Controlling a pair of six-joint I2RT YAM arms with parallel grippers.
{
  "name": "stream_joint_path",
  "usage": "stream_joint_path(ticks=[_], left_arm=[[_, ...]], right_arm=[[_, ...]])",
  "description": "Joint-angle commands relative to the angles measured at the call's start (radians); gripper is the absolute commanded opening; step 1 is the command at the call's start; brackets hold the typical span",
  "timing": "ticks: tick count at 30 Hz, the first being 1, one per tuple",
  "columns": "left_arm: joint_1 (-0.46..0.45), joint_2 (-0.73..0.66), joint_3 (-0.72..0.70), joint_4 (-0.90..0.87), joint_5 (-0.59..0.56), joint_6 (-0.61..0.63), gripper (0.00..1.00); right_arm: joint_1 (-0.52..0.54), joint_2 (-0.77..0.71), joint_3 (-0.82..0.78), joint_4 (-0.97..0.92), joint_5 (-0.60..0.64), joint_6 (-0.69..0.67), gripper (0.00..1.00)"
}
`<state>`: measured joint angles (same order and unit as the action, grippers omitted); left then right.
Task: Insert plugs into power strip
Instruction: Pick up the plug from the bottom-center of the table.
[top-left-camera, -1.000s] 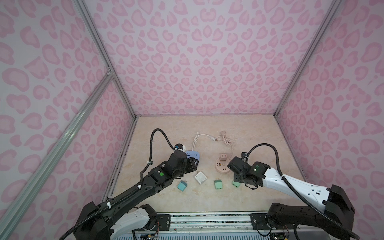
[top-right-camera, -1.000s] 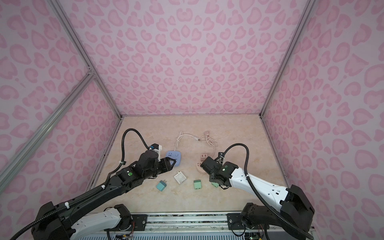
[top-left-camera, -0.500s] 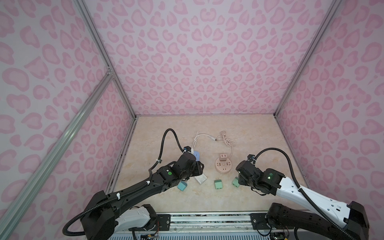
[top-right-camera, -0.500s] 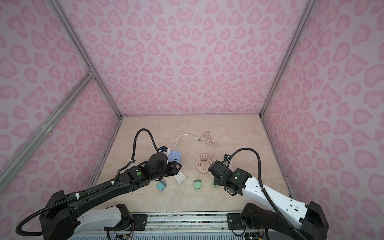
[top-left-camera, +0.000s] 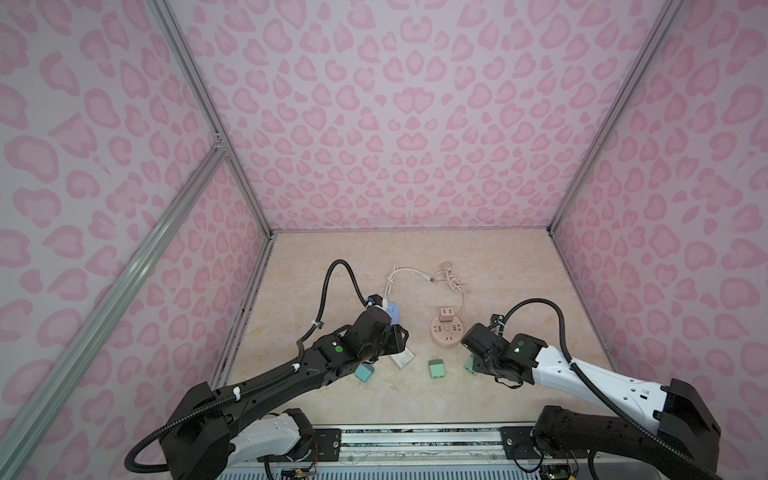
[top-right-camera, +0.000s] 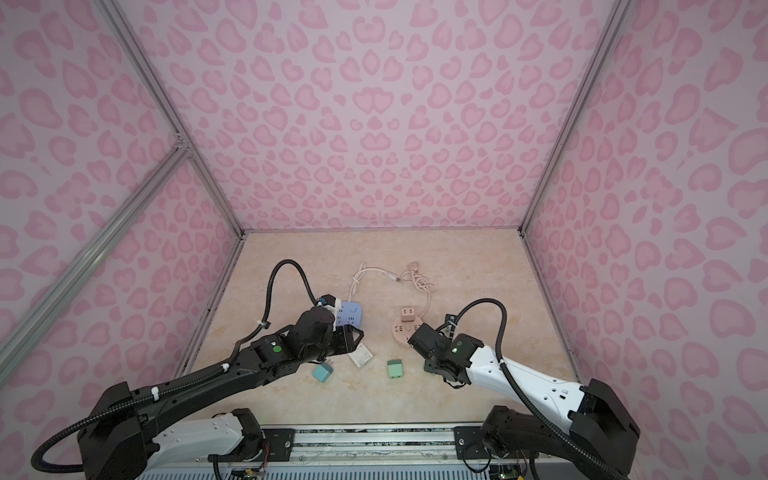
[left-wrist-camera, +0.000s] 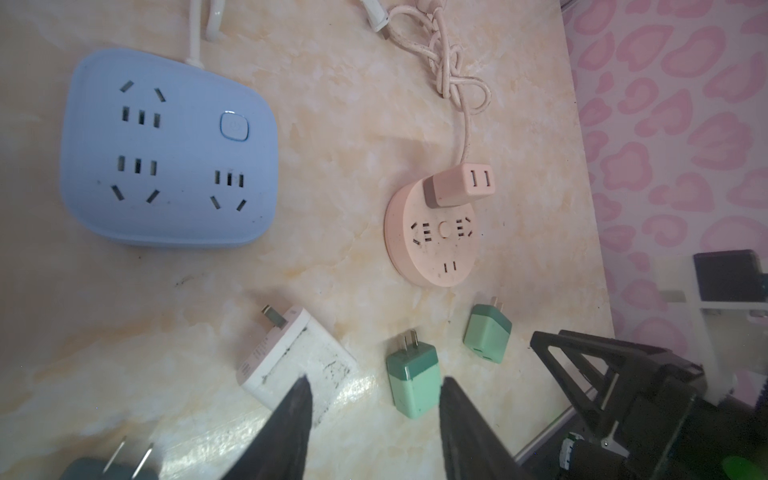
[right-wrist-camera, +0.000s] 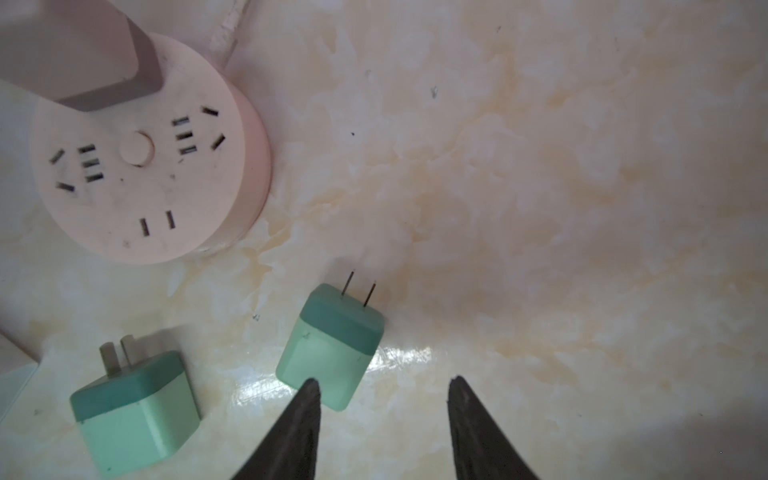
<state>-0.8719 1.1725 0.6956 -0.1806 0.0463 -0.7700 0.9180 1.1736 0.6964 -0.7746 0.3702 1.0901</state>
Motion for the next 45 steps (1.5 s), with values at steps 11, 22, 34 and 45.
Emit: stream_joint_path(ticks=[11,22,34,45], left_arm=[[-0.001,-0.032,-0.021,0.018,-0.016,-0.011,0.52],[-0.001,-0.039,-0.044,0.025,-0.016,-0.018,0.52],[-0.001,-0.025,-0.047,0.028,-0.017,-0.031,0.51],[-0.001,-0.029,0.034,-0.101,0.003,-0.061,0.49]], right_arm=[[0.009,0.161,0.009,0.101,-0.039,0.056,0.53],[0.006,0.246,-0.002,0.129,-0.06,0.072,0.51],[-0.04,0.212,-0.045,0.178,-0.096,-0.022,0.36],[-0.024,0.137,0.045,0.127,-0.279,-0.361,0.05]])
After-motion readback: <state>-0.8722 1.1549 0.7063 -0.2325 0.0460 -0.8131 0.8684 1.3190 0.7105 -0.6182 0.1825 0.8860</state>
